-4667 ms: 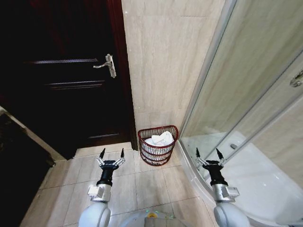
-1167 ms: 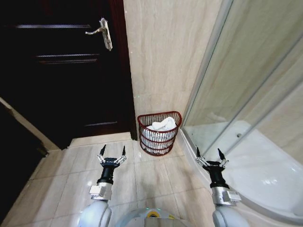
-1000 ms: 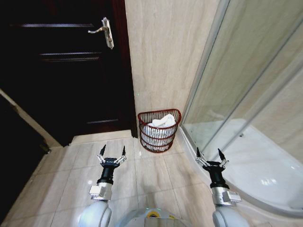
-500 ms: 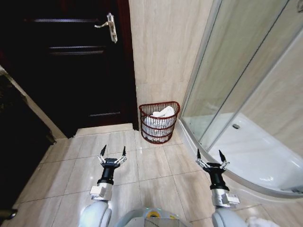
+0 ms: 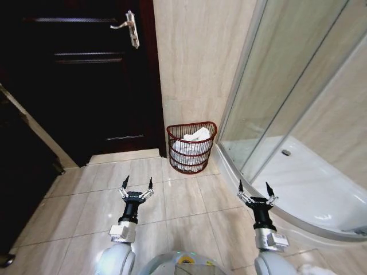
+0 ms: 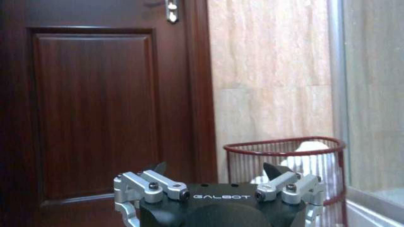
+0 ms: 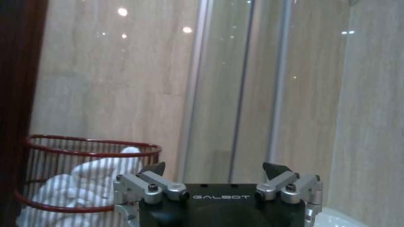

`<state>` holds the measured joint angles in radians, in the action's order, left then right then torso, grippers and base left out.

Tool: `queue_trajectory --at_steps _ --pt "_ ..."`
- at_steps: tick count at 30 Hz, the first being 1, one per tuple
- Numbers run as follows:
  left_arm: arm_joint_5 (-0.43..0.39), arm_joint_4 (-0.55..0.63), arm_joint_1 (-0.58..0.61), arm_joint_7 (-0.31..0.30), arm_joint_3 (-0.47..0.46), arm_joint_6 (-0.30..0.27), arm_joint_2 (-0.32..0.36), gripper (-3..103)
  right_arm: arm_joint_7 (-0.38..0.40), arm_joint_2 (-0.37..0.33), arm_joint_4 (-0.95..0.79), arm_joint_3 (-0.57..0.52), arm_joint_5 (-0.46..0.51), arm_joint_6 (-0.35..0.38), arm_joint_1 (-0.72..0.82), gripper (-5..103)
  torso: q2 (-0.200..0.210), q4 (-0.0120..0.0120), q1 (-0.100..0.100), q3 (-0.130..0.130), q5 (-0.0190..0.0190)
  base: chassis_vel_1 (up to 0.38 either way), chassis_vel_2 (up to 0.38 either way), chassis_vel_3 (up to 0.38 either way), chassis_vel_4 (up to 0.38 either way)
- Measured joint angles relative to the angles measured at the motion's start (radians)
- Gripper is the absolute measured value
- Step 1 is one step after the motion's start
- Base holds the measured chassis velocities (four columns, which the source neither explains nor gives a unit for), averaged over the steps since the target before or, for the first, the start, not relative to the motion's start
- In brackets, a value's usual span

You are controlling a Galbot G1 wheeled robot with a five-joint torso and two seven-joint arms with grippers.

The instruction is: Discard the used towel into the hamper.

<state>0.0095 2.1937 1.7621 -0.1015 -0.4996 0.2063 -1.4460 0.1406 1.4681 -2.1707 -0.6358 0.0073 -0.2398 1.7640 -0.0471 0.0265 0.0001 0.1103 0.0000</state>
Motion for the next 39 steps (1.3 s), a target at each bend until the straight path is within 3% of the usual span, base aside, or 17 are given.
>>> queue_trajectory --at_steps 11,39 --pt "0.019 -0.006 -0.006 -0.003 0.006 0.010 -0.005 100 0.002 0.000 0.015 -0.007 -0.009 -0.036 -0.002 100 -0.004 -0.0001 0.000 0.004 0.0003 -0.145 -0.146 0.145 0.158" --pt "0.018 -0.008 -0.007 -0.010 0.006 0.004 0.006 100 0.025 0.033 -0.010 -0.026 0.002 -0.001 0.016 100 -0.009 -0.0001 0.000 0.008 0.0001 -0.040 -0.037 -0.054 -0.050"
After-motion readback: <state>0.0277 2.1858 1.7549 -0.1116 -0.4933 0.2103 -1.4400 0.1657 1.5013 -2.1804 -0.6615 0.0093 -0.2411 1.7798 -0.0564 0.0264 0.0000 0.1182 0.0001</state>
